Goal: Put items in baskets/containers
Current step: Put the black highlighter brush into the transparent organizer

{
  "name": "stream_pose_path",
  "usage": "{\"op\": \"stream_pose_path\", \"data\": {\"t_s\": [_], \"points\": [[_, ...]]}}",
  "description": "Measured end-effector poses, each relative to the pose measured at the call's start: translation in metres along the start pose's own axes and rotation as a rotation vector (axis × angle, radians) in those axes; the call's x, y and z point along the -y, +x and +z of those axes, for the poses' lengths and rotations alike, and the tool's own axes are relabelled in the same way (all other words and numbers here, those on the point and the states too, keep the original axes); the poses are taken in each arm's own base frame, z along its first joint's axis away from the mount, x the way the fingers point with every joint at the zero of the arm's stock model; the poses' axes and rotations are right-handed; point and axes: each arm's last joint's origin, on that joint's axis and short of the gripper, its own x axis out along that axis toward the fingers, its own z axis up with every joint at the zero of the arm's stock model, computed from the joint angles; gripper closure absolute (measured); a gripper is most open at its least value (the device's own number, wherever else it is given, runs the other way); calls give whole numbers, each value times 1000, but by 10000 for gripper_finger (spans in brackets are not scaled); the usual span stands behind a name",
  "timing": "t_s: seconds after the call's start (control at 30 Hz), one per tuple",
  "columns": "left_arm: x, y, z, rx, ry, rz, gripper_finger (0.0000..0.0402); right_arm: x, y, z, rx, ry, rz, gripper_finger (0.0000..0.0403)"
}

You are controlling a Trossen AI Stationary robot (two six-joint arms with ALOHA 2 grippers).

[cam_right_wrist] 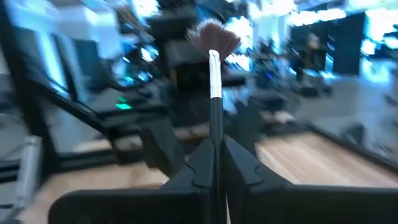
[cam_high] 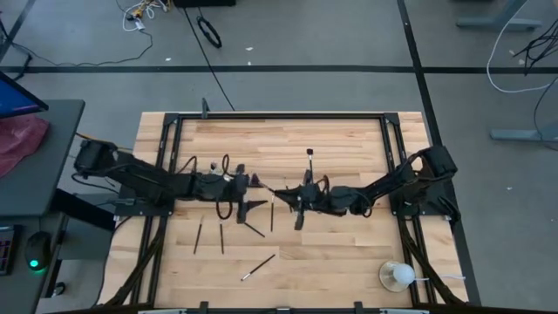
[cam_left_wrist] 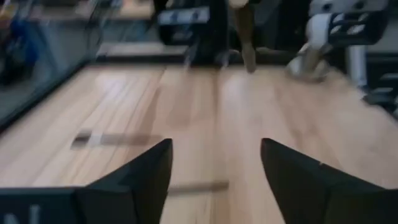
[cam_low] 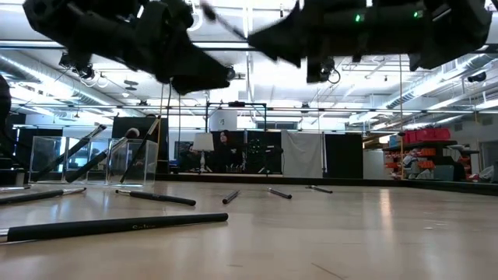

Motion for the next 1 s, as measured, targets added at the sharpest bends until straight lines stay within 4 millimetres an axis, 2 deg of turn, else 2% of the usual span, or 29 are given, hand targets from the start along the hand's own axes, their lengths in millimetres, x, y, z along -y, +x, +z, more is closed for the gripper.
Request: {"op": "stream_pose_path", "data": {"t_s": [0.1, 0.2, 0.4, 0.6, 0.9, 1.0], "points": [[6, 7, 5, 140, 55, -90, 126, -3, 0, 1, 11, -12, 63, 390], [11, 8, 12, 270, 93, -150, 124, -4, -1, 1, 11, -15, 94, 390], [16, 6, 18, 357, 125, -162, 151, -9, -2, 1, 8, -49, 140, 390], [18, 5, 19, 368, 130, -163, 217, -10, -3, 1, 6, -56, 143, 390], [18, 5, 18, 352, 134, -167, 371, -10, -3, -3, -30, -47, 144, 386], [17, 2, 19, 305, 148, -161, 376, -10, -2, -5, -57, -45, 138, 372]]}}
